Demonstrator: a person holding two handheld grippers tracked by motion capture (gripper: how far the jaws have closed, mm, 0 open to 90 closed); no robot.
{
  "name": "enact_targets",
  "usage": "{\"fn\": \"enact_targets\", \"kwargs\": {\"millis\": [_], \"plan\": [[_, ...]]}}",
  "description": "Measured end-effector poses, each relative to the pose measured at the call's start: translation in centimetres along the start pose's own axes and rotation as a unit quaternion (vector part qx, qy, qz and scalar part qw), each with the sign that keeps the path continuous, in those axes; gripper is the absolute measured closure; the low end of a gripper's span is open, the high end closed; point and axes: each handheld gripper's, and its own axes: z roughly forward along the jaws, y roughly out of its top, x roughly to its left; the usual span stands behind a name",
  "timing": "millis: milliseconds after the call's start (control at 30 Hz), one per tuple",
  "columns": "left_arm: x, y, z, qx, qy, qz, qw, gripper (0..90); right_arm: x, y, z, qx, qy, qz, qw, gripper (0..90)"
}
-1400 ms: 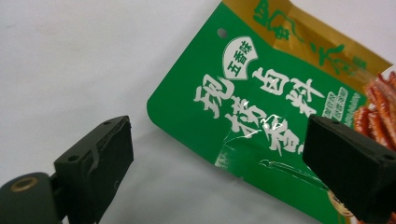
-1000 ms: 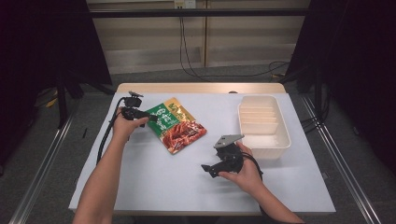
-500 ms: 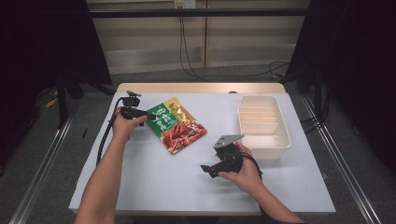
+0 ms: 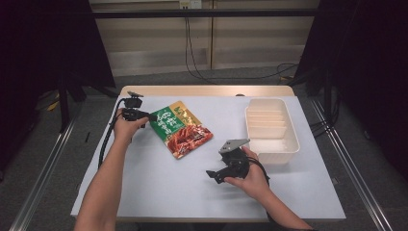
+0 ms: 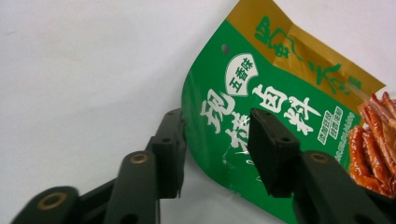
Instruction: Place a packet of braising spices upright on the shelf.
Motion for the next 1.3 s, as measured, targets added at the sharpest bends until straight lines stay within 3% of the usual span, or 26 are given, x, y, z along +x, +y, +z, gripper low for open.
{"fn": "enact_targets", "kwargs": {"millis": [100, 200, 333, 500, 567, 667, 733, 767, 900, 1000, 1167, 1267, 1300], "plan": [[0.3, 0.0, -0.1, 0.0, 0.0, 0.003, 1.0, 71.3, 0.1, 0.0, 0.0, 0.002, 0.0, -0.003, 1.0, 11.6], [0.3, 0.1, -0.1, -0.011, -0.004, -0.014, 0.9998, 78.9, -0.1, -0.1, 0.0, 0.003, 0.003, -0.005, 1.0, 11.6], [0.5, 0.1, -0.4, -0.004, -0.005, -0.006, 1.0, 88.5, -0.2, -0.1, 0.0, 0.004, 0.0, -0.001, 1.0, 11.7], [0.5, 0.1, -0.1, -0.006, -0.006, -0.01, 0.9999, 78.5, -0.2, -0.1, 0.0, 0.004, 0.002, -0.001, 1.0, 11.7], [0.6, 0.0, 0.2, -0.002, 0.002, -0.003, 1.0, 75.3, -0.2, -0.1, 0.1, 0.006, 0.003, -0.002, 1.0, 11.7], [0.9, 0.0, 0.6, 0.005, 0.012, -0.019, 0.9997, 69.2, -0.1, -0.2, 0.1, 0.007, 0.0, -0.002, 1.0, 11.8], [0.9, -0.1, 0.9, -0.003, 0.014, -0.033, 0.9994, 66.0, -0.2, -0.2, 0.1, 0.007, 0.003, -0.002, 1.0, 11.8], [1.0, -0.1, 0.9, 0.005, 0.014, -0.026, 0.9996, 64.0, -0.2, -0.2, 0.1, 0.007, -0.003, -0.003, 1.0, 11.9], [1.0, -0.1, 1.4, 0.006, 0.011, -0.031, 0.9994, 57.7, -0.3, -0.2, 0.1, 0.008, 0.001, -0.002, 1.0, 12.1], [1.1, -0.2, 1.5, 0.001, 0.002, -0.042, 0.9991, 57.2, -0.2, -0.2, 0.1, 0.008, 0.003, -0.004, 1.0, 12.1], [1.0, -0.2, 1.5, -0.001, -0.016, -0.039, 0.9991, 59.5, -0.1, -0.2, 0.2, 0.008, 0.004, -0.006, 0.9999, 12.1], [0.9, -0.1, 1.2, -0.007, -0.021, -0.038, 0.999, 67.7, -0.1, -0.2, 0.3, 0.008, 0.002, -0.007, 0.9999, 12.1], [0.8, 0.0, 1.1, -0.014, -0.026, -0.048, 0.9984, 71.9, -0.1, -0.2, 0.3, 0.009, 0.001, -0.007, 0.9999, 12.1]]}}
